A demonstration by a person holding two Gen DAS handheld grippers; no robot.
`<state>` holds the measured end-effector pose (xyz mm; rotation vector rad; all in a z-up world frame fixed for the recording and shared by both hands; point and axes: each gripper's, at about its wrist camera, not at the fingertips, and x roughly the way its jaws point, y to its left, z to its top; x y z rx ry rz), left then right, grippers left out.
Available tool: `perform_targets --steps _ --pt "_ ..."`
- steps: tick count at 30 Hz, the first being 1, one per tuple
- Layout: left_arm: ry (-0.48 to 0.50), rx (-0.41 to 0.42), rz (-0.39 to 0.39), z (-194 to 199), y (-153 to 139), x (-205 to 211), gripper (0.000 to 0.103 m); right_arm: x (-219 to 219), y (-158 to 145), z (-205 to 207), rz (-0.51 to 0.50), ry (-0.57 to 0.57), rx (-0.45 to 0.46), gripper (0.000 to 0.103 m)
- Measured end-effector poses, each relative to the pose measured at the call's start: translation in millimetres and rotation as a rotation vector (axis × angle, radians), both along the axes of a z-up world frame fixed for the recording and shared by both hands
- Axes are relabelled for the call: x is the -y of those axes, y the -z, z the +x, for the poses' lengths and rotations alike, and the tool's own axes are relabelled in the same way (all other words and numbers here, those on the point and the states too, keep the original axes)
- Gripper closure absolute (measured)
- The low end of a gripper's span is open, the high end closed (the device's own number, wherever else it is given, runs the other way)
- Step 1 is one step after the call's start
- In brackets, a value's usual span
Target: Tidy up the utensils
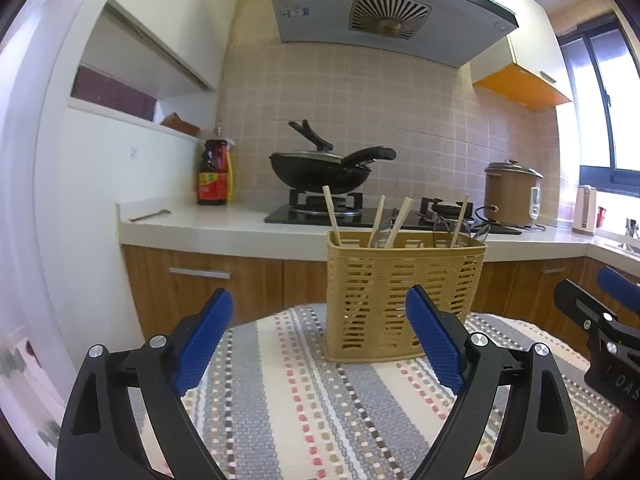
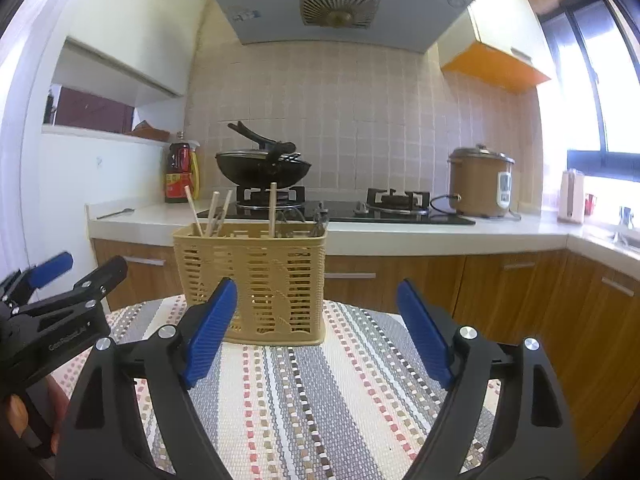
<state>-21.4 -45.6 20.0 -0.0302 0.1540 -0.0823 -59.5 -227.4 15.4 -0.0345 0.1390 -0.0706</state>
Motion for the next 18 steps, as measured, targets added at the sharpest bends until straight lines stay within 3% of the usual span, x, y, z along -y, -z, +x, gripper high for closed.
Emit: perform_targets --steps 4,10,18 --pt "-0.042 0.018 0.015 -6.1 2.2 -2.6 0.013 -8.8 -0.1 -9.7 -0.040 0.023 0.041 0.025" --pt "-0.080 0.028 0.029 -6.4 2.0 -8.2 0.013 -15.7 2.4 -6.1 -0.069 0.019 0.022 0.025" --pt "-0.051 0.010 0.047 -4.4 2.9 -2.2 0.008 -14.1 2.3 -5.6 -0.063 0.021 0.020 0.022"
